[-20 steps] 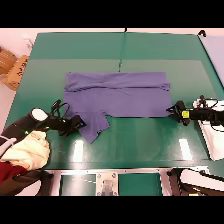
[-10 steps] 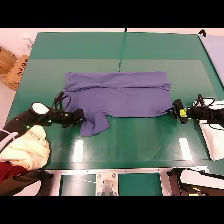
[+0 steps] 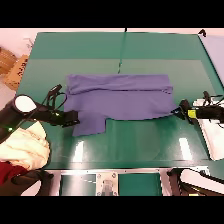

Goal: Fold the shirts.

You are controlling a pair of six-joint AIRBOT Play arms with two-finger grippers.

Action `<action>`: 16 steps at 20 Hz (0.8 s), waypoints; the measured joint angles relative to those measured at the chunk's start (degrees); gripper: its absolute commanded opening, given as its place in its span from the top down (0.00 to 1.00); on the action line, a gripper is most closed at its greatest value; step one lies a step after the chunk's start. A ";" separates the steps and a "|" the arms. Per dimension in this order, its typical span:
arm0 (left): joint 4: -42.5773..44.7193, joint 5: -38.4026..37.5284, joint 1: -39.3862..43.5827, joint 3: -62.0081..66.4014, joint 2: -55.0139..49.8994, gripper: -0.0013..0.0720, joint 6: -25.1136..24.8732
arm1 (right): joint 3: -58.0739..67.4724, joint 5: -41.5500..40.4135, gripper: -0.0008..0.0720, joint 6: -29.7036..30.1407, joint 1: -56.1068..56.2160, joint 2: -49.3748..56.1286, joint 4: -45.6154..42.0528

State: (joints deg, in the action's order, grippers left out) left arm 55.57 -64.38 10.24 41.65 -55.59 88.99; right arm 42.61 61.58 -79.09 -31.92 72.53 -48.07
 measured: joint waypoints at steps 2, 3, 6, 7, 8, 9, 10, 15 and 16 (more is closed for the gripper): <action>1.07 -2.34 0.00 1.33 1.51 0.95 0.63 | 0.13 1.97 0.96 0.02 -1.38 -1.88 -0.31; 1.46 -3.15 0.02 2.34 1.99 0.95 0.96 | 0.17 2.86 0.96 0.02 -1.70 -2.43 -0.35; 3.02 -3.78 0.04 5.66 2.36 0.95 1.29 | 1.16 3.82 0.96 0.04 -1.77 -3.37 0.76; 3.91 -3.56 0.04 6.99 1.97 0.95 1.40 | 2.05 3.67 0.96 0.07 -1.40 -3.48 1.05; 4.87 -3.26 0.04 8.26 1.25 0.95 1.44 | 3.39 3.21 0.96 0.09 -0.81 -3.45 1.55; 5.70 -2.60 0.04 9.79 0.07 0.95 1.49 | 4.98 2.73 0.96 0.07 -0.13 -3.08 1.95; 6.34 -1.90 0.04 11.41 -1.40 0.95 1.51 | 7.02 1.79 0.96 0.00 0.70 -2.23 2.08; 9.60 2.14 0.04 23.74 -13.77 0.95 0.90 | 19.63 -1.16 0.96 -1.36 5.35 7.17 2.71; 10.08 2.73 0.04 26.62 -16.74 0.95 0.74 | 22.27 -1.77 0.96 -1.49 6.10 9.70 2.89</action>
State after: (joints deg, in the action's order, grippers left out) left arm 65.65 -61.65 10.28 68.27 -72.34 89.73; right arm 64.88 59.81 -80.58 -25.82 82.24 -45.19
